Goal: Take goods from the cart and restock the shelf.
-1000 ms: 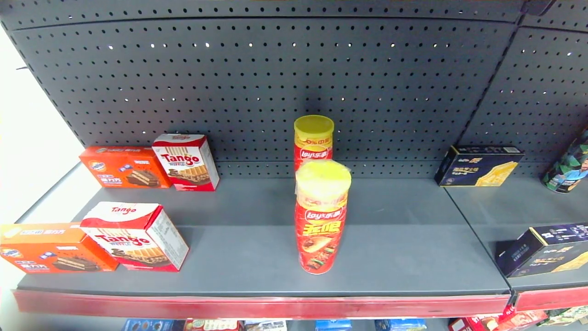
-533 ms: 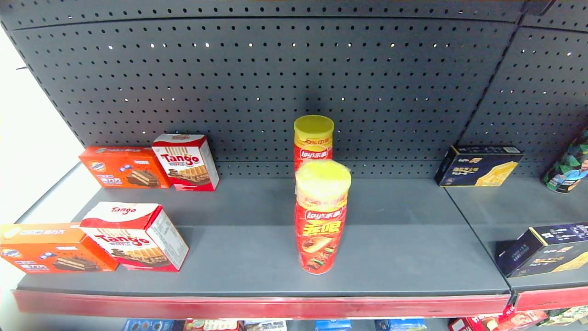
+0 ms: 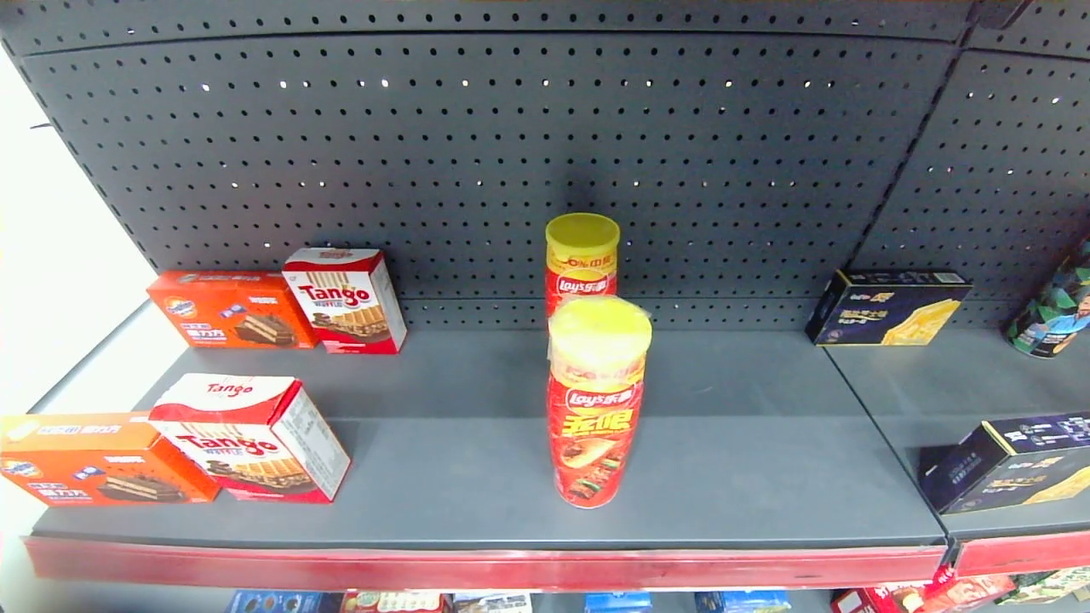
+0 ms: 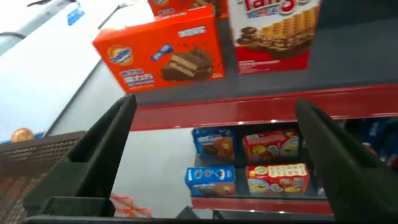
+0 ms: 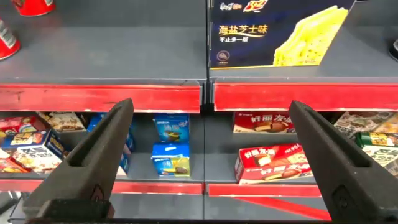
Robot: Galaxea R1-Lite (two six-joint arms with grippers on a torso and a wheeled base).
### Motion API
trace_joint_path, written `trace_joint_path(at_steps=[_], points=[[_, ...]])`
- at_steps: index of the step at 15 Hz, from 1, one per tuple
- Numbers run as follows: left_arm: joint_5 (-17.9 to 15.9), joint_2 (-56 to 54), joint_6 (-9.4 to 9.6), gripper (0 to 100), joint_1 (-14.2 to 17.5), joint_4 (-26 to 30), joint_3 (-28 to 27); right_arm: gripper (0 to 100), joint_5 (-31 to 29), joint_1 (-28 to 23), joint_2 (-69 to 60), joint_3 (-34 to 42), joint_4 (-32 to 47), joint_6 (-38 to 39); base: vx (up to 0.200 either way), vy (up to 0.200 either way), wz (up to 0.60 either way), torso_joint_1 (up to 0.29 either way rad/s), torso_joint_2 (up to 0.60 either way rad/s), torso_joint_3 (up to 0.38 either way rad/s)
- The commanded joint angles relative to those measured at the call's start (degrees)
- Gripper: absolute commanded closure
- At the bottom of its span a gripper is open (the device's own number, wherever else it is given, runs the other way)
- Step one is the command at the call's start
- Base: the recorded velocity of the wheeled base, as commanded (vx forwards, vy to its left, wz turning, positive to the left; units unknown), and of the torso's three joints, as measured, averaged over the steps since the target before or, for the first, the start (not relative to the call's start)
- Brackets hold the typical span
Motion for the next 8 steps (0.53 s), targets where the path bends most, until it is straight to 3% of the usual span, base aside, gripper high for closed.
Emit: trace_joint_path(at_steps=[1,2,3,4,6,8], points=[[-7.6,0.1,-0.89,0,0.0,0.2,0.0,0,0.1,0.0,0.3,0.1,0.0,-0.3,0.000,0.000,0.00,0.000,0.00,0.000],[-12.6,0.1,-0.80,0,0.0,1.1,-0.3,0,0.1,0.0,0.2,0.1,0.0,-0.3,0.000,0.000,0.00,0.000,0.00,0.000],[-15.2,0.1,-0.80,0,0.0,2.8,-0.8,0,0.1,0.0,0.2,0.1,0.0,-0.3,0.000,0.000,0.00,0.000,0.00,0.000],[-15.1,0.1,-1.15,0,0.0,4.8,-1.6,0,0.1,0.0,0.2,0.1,0.0,-0.3,0.000,0.000,0.00,0.000,0.00,0.000],[-7.5,0.1,-3.88,0,0.0,4.5,-1.6,0,0.1,0.0,0.2,0.1,0.0,-0.2,0.000,0.000,0.00,0.000,0.00,0.000],[-4.0,0.1,-5.63,0,0.0,4.3,-1.5,0,0.1,0.0,0.2,0.1,0.0,-0.3,0.000,0.000,0.00,0.000,0.00,0.000]])
